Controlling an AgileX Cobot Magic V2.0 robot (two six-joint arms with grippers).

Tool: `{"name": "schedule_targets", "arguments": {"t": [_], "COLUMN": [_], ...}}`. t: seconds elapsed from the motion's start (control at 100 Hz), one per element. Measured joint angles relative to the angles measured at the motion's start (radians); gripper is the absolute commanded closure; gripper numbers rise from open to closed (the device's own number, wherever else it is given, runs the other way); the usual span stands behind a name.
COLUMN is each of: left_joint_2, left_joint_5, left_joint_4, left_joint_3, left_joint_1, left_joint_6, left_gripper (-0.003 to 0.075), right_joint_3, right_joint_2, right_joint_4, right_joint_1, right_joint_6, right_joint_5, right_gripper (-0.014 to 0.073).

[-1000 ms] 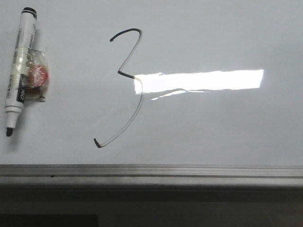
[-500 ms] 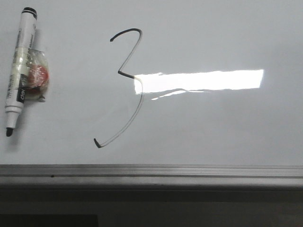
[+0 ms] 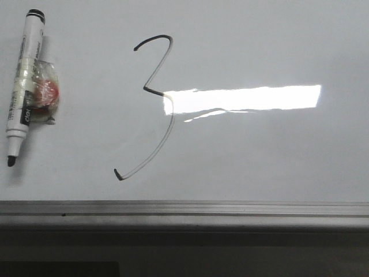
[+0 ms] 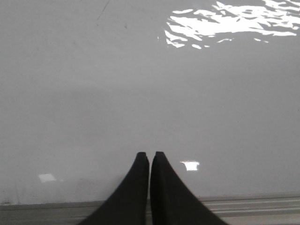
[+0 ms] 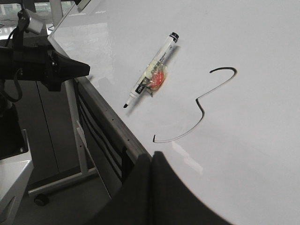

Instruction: Write number 3 on whiteboard

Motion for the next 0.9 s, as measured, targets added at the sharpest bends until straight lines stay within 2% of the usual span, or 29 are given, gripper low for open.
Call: {"name": "schedule_targets", "arguments": {"t": [0.67,0.79,0.9], "left_joint_2": [0.000,0.000,0.000], "left_joint_5": [-0.001,-0.001,-0.001], "left_joint_4": [0.000,0.000,0.000], "left_joint_3": [0.000,0.000,0.000], "left_joint_1": [0.000,0.000,0.000], "left_joint_6": [0.000,0.000,0.000], "left_gripper": [0.0741,0.0741,0.0741], "right_joint_3": [0.000,0.010,0.042], "right_joint_2": [0.000,0.000,0.000], "right_joint_4": [-0.010,-0.015,-0.016], "right_joint_1": [-0.010,-0.097,-0.258], "right_joint_6": [0.000,0.000,0.019], "right_joint_5": [0.000,-0.002,-0.030], "right_gripper": [0.0645,0.0645,0.0645]}}
